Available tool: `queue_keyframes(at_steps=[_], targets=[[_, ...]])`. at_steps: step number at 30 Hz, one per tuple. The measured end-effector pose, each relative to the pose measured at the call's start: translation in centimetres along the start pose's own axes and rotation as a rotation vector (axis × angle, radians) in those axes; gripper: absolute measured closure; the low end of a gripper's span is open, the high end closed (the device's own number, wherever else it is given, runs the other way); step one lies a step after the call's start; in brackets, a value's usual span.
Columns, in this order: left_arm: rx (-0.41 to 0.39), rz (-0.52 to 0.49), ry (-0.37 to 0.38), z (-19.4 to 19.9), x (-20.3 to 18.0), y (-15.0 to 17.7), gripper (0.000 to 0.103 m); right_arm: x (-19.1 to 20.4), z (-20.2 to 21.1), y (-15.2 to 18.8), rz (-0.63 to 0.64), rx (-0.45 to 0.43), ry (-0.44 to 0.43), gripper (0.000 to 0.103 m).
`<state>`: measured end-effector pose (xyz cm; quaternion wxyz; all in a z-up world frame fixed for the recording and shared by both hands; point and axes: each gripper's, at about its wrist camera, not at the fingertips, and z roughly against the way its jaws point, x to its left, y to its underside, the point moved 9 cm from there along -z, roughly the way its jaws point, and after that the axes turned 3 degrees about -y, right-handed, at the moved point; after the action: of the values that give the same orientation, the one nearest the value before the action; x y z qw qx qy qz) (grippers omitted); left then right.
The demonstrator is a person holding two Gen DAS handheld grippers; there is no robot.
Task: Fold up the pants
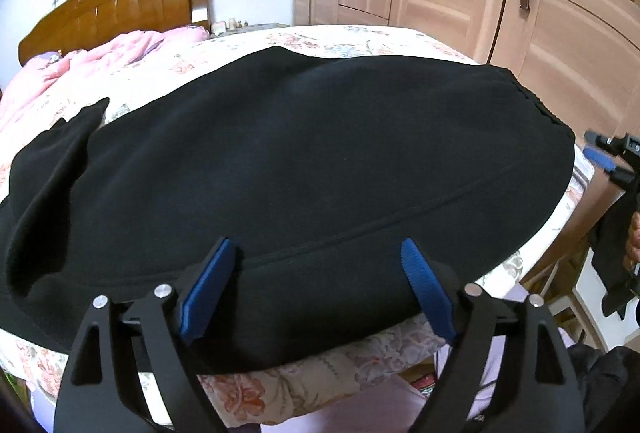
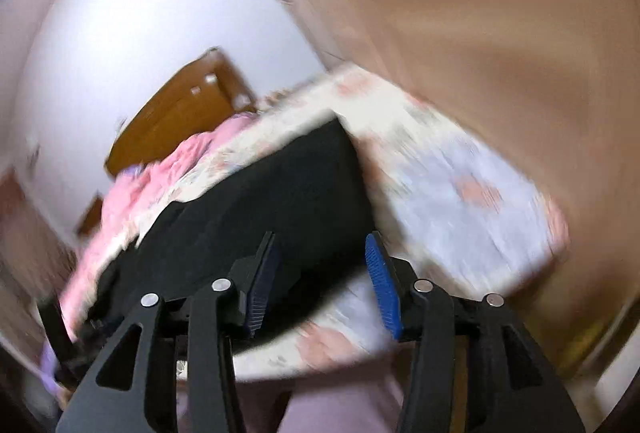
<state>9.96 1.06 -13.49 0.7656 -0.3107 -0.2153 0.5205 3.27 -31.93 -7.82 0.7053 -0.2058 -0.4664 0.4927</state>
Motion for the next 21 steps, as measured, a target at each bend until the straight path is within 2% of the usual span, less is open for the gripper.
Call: queue_keyframes(at_steps=[2,4,6,8,10,13,15,18,19,21], targets=[[0.001,-0.014,-0.011,-0.2,-0.2,0.0,0.012,3.3,-1.4,-0.5,0.151,0.010,-0.002,0.024],[0.002,-0.027,-0.025,-0.3,-0.4,0.1,0.011,5.5,-3.4,-0.3,0.285,0.038,0.015,0.023],[0.004,-0.030,-0.015,-0.2,-0.3,0.2,0.011,6.1,-6.0,0.9,0.427,0.123,0.103,0.023],[0.006,-0.038,-0.003,-0.1,-0.2,0.4,0.010,5.1,-7.9,2.7,0.530,0.201,0.198,0.023],[0.006,-0.044,0.007,0.0,0.0,0.6,0.009,4.6,-7.6,3.4,0.574,0.191,0.182,0.023],[0.006,-0.051,0.014,0.2,0.1,0.6,0.008,4.6,-7.4,3.3,0.560,0.236,0.183,0.024],[0.010,-0.035,0.019,0.6,0.3,0.3,0.008,5.8,-7.1,2.3,0.530,0.232,0.179,0.023],[-0.050,0.045,0.020,2.6,3.5,-1.9,0.008,10.7,-7.3,1.0,0.582,0.179,0.077,0.021],[-0.060,0.059,-0.002,3.0,4.8,-2.5,0.008,12.3,-8.0,0.9,0.625,0.179,0.060,0.020],[-0.058,0.092,-0.094,3.7,8.9,-3.8,0.005,16.2,-10.4,1.4,0.711,0.210,0.004,0.019]])
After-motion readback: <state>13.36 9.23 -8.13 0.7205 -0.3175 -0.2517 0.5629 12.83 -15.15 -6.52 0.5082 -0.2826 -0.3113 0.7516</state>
